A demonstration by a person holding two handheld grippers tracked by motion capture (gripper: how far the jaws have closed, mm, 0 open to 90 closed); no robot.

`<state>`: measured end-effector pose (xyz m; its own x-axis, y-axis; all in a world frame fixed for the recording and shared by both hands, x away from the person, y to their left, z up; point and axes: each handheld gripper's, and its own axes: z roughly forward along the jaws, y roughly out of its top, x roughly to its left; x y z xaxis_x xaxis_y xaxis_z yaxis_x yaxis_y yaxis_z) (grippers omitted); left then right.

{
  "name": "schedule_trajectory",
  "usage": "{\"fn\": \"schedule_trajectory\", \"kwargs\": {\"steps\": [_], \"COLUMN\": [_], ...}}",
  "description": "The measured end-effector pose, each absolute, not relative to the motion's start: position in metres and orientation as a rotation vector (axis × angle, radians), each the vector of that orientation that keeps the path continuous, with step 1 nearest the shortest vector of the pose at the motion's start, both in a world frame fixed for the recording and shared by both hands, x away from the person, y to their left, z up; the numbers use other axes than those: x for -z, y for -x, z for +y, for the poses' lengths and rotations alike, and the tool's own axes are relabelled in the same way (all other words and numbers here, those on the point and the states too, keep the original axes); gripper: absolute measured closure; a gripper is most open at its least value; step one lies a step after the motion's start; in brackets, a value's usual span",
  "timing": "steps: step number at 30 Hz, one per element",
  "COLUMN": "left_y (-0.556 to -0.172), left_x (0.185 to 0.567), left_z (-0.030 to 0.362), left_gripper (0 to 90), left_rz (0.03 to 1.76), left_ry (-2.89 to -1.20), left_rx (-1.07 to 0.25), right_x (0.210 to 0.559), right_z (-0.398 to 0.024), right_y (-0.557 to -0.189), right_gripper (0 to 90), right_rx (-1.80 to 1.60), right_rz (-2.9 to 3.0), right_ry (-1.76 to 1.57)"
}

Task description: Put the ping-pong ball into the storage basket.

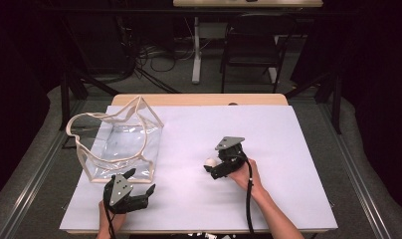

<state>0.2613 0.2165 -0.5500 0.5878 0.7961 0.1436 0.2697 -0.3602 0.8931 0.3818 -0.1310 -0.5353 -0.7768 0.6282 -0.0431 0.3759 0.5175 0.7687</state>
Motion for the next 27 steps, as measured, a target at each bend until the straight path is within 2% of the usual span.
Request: {"fn": "schedule_trajectory", "kwargs": {"steps": [19,21,23,27], "left_y": [-0.261,-0.261,-0.261,-0.261], "left_x": [0.550,0.550,0.550,0.550], "left_z": [0.216,0.216,0.216,0.217], "left_gripper": [16.1,16.1,16.1,16.1], "left_rz": [0.854,0.854,0.853,0.852], "left_ry": [-1.910,-1.911,-1.912,-1.912], "left_rx": [-0.726,-0.727,-0.727,-0.727], "right_x": [0.547,0.548,0.549,0.552], "right_z": [-0.127,-0.126,-0.124,-0.121], "right_y": [-0.383,-0.383,-0.383,-0.384], "right_gripper": [0.0,3.5,12.7,19.9], "right_rx": [-1.110,-1.093,-1.075,-1.018], "right_rz": [2.494,2.511,2.525,2.548], "right_ry": [-0.851,-0.855,-0.856,-0.866]}}
